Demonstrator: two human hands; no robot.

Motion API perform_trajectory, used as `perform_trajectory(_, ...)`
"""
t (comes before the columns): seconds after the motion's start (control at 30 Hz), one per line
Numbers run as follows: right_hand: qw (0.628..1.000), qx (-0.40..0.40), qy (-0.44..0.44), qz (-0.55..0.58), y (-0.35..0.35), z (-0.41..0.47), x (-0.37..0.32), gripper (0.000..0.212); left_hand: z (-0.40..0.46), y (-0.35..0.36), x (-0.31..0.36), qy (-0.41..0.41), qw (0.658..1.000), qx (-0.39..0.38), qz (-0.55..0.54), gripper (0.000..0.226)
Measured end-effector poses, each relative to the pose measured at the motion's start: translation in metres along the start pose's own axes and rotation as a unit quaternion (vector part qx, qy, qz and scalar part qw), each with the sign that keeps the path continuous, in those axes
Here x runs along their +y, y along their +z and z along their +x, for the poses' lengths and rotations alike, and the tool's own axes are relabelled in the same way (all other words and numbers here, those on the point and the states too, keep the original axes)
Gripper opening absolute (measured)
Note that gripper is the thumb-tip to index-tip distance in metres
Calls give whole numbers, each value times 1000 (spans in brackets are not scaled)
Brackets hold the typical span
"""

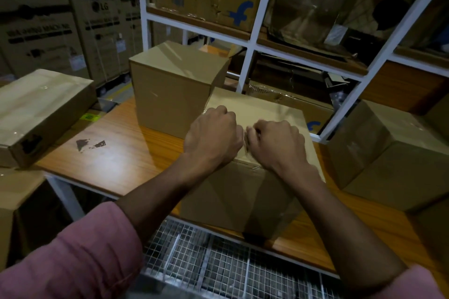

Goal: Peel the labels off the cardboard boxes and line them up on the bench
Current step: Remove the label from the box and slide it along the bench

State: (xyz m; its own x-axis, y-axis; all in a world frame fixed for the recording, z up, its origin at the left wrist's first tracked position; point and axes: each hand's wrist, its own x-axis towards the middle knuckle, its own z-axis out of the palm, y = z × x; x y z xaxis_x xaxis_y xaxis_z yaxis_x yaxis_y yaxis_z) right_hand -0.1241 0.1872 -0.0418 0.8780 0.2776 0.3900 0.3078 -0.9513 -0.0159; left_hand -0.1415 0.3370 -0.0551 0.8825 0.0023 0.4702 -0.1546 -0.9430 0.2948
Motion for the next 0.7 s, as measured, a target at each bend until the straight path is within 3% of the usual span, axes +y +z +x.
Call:
perform_trajectory(0.07, 999, 13, 8, 39, -3, -8, 3, 45, -5, -3, 1, -10, 999, 32, -1, 32)
perform_trajectory(0.17, 993, -68, -38, 90, -12, -35, 21, 60, -8, -3, 2, 1, 998, 59, 5, 30)
perform_trajectory(0.27, 986, -162, -44, -16, -15, -59, 34, 90, -2, 1, 4, 50, 996, 68, 27, 33)
perform_trajectory(0.47, 988, -139, -20, -64, -7, -46, 53, 90, 22, 23, 7, 126, 990, 51, 24, 32)
perform_trajectory(0.57, 988, -138, -22, -67, 0, -25, 64, 90, 24, 39, -14, 200, 978, 11, 60, 51)
perform_trajectory(0.7, 989, -136, -22, -52, 11, 2, 63, 89, 26, 39, -36, 178, 976, -72, 103, 79)
